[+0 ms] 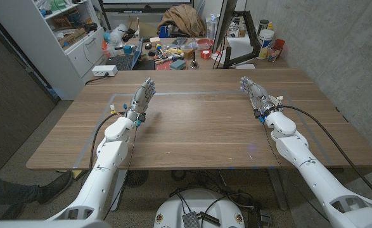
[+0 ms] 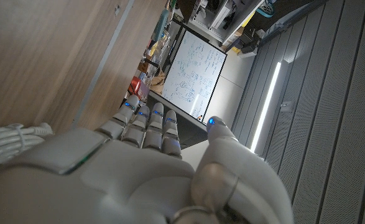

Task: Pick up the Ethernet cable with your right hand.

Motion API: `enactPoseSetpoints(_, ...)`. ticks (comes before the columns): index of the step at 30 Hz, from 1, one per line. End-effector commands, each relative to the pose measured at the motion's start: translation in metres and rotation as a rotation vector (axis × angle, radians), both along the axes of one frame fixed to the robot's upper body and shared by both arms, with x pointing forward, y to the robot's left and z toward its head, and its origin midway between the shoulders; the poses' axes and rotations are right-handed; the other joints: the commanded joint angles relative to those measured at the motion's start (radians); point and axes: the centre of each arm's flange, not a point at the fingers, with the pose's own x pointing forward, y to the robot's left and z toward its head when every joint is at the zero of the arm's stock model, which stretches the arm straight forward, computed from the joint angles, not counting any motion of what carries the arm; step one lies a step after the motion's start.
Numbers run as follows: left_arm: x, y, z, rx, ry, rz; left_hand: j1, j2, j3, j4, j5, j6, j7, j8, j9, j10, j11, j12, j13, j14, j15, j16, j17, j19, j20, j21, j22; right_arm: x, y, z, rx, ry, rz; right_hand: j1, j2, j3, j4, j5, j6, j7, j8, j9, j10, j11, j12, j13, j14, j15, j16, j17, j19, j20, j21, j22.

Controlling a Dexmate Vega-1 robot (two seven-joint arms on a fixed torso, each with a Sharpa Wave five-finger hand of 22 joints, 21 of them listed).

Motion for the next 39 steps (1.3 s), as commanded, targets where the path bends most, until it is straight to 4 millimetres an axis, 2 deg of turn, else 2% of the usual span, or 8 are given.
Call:
enactPoseSetpoints(1,-0.005,0.001,0.005,0.013,-0.01,0.002,0.01,0.001,0.001,-0.007,0.006,0.006,0.009,0.004,0.002,0.01,0.006,0.006,0.002,-0.009,-0.001,0.003,0.002,-0.007,-0.037,0.005,0.005,-0.007,0.002,0.003,-0.073,-0.031,-0.052,0.012,-0.003,0.002,-0.006,0.006,0.013,-0.001,0.008,0.002,0.011,-0.001,0.006,0.002,0.006,0.0,0.005,0.004,0.006,0.0,-0.004,0.004)
enactPoseSetpoints(39,-0.004,0.0,0.013,0.037,-0.025,-0.011,0.015,0.005,-0.003,-0.012,0.007,0.015,0.008,0.006,0.002,0.019,0.006,0.009,0.002,-0.001,-0.001,0.005,0.002,-0.006,-0.035,0.007,0.005,-0.021,-0.007,0.011,-0.115,-0.108,-0.117,0.015,-0.002,0.003,-0.012,0.007,0.02,-0.009,0.007,0.003,0.014,-0.003,0.006,0.002,0.009,-0.004,0.004,0.004,0.013,0.0,-0.017,0.004)
